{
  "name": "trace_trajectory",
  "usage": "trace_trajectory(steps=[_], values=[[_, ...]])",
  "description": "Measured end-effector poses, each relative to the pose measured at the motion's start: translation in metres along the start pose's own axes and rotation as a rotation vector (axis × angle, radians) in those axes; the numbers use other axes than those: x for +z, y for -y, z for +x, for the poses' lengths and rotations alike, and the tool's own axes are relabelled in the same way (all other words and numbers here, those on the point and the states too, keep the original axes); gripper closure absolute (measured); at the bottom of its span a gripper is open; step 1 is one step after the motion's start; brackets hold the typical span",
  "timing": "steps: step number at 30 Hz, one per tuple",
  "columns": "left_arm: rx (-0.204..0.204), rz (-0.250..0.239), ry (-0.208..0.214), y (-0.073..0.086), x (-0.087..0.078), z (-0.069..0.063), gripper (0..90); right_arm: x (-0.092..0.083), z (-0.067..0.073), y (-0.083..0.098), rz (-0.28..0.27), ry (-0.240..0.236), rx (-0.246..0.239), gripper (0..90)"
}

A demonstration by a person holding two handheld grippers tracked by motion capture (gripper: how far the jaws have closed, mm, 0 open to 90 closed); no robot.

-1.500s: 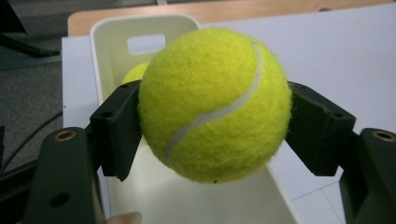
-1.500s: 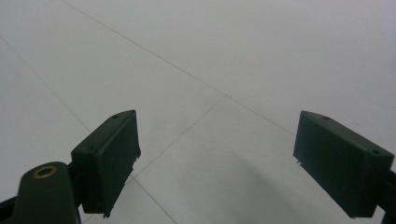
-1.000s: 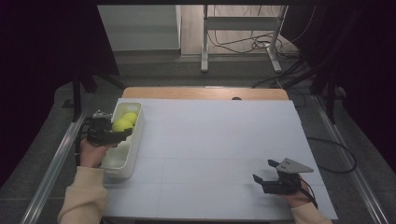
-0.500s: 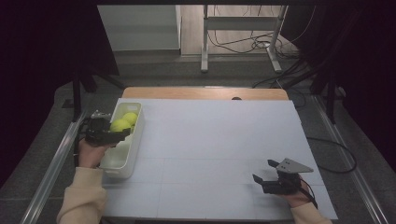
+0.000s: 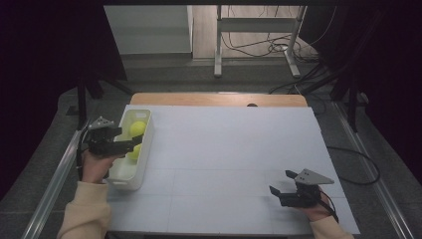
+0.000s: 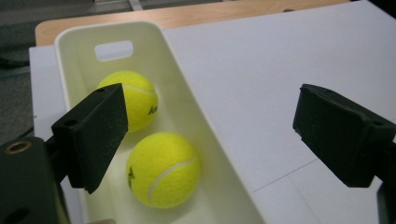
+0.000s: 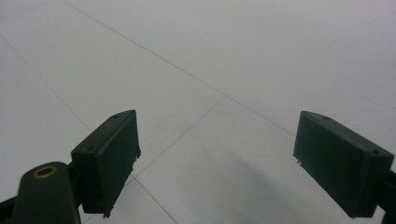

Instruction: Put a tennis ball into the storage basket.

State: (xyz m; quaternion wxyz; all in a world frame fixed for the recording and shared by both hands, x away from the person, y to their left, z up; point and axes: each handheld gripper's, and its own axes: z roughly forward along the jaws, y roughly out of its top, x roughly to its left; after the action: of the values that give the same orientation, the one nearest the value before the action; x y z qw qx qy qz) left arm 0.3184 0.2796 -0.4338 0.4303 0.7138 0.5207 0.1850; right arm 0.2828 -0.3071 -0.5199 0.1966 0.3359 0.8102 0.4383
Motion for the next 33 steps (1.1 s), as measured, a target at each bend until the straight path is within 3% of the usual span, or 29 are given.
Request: trace_trajectory(steps=[9,15,26,33], values=[[0.060,-0.045,0.093,0.000,-0.005,-0.022,11.5,-0.001,0.000,0.000,-0.001,0.000,-0.001,14.6],[0.071,-0.095,0.144,0.003,-0.005,-0.035,11.3,-0.001,0.001,0.000,-0.003,-0.003,0.000,14.6],[0.131,-0.111,0.216,0.015,0.005,-0.063,11.5,-0.002,0.001,0.000,-0.003,-0.007,-0.002,14.5],[0.158,-0.094,0.257,0.026,0.012,-0.082,11.3,-0.002,0.001,0.000,-0.002,-0.011,-0.006,14.5]])
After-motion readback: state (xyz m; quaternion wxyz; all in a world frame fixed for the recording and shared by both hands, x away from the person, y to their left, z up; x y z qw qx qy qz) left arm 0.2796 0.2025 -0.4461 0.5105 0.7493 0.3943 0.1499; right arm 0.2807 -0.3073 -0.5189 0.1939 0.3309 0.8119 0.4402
